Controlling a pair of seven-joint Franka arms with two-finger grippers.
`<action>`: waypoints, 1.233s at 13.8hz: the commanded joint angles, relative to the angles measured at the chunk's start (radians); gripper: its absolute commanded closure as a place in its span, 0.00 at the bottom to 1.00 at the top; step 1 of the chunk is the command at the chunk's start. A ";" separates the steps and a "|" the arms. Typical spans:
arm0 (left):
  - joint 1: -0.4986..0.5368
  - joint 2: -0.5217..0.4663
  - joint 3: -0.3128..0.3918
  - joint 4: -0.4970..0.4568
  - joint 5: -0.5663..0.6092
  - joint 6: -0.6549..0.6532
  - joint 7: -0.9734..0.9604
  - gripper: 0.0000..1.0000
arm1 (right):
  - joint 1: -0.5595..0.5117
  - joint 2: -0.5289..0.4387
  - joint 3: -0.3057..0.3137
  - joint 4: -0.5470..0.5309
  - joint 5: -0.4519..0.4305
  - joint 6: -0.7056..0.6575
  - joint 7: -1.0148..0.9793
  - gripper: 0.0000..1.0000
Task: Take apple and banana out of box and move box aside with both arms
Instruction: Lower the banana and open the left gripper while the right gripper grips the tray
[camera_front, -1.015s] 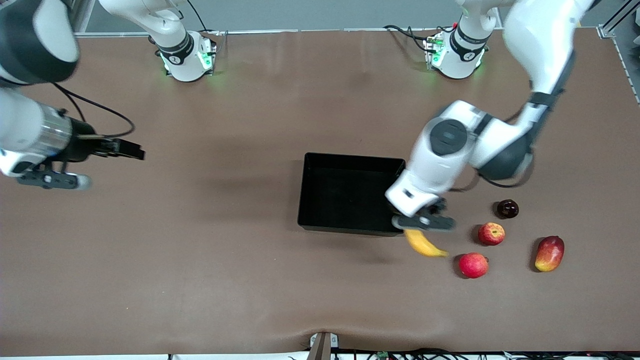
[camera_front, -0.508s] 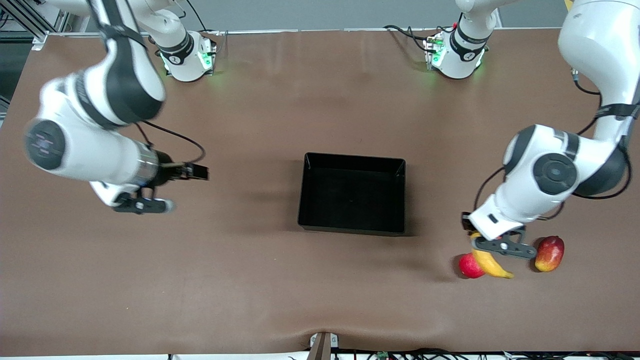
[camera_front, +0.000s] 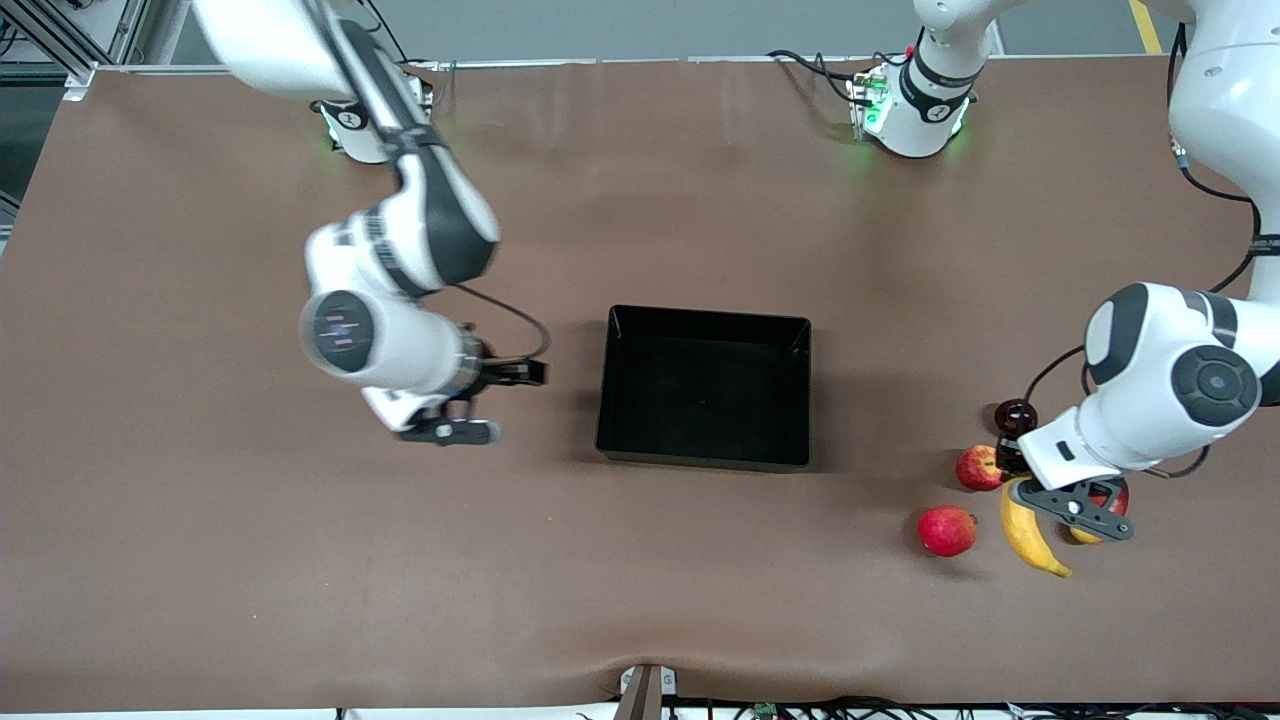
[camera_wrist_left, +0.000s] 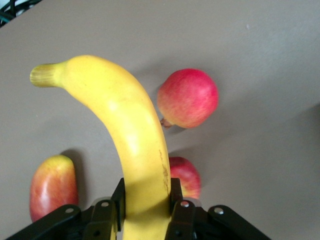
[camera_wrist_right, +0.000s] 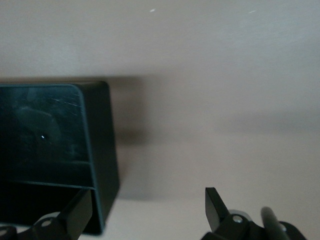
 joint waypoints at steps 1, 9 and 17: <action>0.022 0.031 0.009 0.005 0.011 0.051 0.143 1.00 | 0.082 0.079 -0.013 0.018 0.021 0.109 0.112 0.00; 0.020 0.115 0.070 0.004 0.076 0.184 0.199 1.00 | 0.192 0.199 -0.015 0.020 0.009 0.258 0.185 1.00; 0.014 0.167 0.110 -0.001 0.084 0.196 0.188 1.00 | 0.153 0.167 -0.019 0.027 0.009 0.202 0.173 1.00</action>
